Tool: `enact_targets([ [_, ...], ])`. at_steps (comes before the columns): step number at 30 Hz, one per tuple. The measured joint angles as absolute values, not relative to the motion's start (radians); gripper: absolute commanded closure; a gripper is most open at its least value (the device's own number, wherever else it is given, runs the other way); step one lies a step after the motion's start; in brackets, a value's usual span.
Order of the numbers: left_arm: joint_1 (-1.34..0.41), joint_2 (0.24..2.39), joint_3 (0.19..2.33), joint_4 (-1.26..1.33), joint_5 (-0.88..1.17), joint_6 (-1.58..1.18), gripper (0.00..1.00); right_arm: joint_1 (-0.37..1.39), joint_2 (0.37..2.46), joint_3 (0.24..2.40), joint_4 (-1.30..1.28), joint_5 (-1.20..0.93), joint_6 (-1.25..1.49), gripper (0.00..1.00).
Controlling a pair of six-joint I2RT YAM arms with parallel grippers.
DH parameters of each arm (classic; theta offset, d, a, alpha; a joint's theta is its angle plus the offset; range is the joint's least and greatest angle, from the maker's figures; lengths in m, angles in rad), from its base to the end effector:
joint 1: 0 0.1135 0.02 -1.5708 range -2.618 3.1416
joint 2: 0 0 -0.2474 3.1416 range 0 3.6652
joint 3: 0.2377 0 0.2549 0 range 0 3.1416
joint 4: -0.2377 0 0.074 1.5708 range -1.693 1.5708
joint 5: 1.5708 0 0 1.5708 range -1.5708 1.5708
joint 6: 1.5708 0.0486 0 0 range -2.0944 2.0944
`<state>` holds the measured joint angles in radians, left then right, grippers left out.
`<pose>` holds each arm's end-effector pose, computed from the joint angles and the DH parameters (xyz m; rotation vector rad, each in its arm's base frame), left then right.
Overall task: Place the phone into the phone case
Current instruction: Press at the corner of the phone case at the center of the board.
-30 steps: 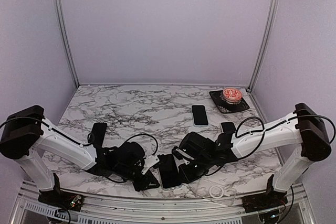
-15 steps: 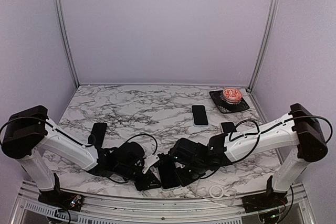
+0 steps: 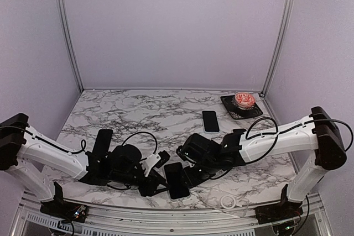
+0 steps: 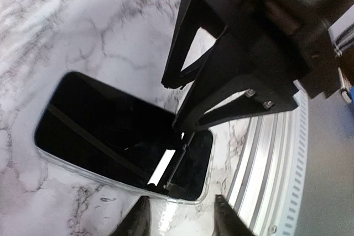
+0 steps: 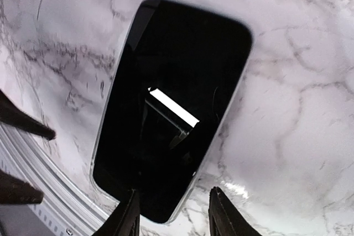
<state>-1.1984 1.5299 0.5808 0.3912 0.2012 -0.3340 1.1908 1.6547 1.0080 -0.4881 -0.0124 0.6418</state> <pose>0.1023 -0.2887 0.1299 1.0920 2.0565 -1.0633 0.1205 0.3033 0.1475 -0.7740 2.7343 0.5101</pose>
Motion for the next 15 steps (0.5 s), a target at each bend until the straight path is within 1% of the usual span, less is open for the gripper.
enact_targets([
  [1,-1.198,1.503,0.582,0.393,0.179,-0.339,0.5,1.173,1.647,1.011,-0.488,-0.009,0.628,0.49],
  [3,-1.198,1.457,0.592,0.394,0.107,-0.386,0.47,1.127,1.629,1.022,-0.486,-0.008,0.586,0.48],
  [6,-1.198,1.449,0.617,0.376,-0.007,-0.474,0.39,1.045,1.613,1.042,-0.478,-0.028,0.513,0.51],
  [11,-1.198,1.479,0.689,0.239,-0.191,-0.695,0.31,0.923,1.617,1.048,-0.435,-0.122,0.408,0.53],
  [13,-1.198,1.493,0.712,0.194,-0.239,-0.781,0.3,0.908,1.623,1.045,-0.41,-0.163,0.384,0.6],
  [15,-1.199,1.5,0.716,0.17,-0.273,-0.86,0.32,0.906,1.633,1.037,-0.379,-0.206,0.364,0.63],
])
